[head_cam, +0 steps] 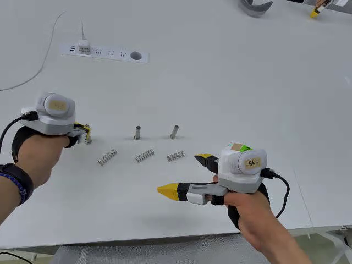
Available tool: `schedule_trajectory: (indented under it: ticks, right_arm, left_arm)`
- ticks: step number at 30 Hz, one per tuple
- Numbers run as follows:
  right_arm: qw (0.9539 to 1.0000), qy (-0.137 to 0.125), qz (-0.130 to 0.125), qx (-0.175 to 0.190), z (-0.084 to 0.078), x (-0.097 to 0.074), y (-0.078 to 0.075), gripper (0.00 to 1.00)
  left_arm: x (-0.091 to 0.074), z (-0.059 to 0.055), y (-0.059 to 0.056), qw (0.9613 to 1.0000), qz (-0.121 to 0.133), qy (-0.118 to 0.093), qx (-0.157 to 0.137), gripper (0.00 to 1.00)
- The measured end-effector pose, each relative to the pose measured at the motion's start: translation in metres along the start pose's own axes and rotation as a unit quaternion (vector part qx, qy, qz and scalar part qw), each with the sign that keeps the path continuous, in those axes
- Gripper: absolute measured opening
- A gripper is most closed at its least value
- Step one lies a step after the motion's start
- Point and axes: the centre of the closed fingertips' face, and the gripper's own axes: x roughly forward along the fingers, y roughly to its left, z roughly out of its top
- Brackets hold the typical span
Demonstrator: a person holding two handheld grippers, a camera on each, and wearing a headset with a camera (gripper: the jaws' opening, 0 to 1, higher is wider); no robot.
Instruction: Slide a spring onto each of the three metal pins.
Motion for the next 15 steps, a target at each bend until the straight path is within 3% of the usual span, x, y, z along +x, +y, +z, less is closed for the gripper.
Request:
schedule_trajectory:
  ticks: [15]
  right_arm:
    - [1.0, 0.003, 0.0, -0.004, -0.0012, -0.0007, 0.0021, 0.89]
  left_arm:
    - [-0.0063, -0.0061, -0.0002, 0.9998, 0.003, -0.005, 0.018, 0.08]
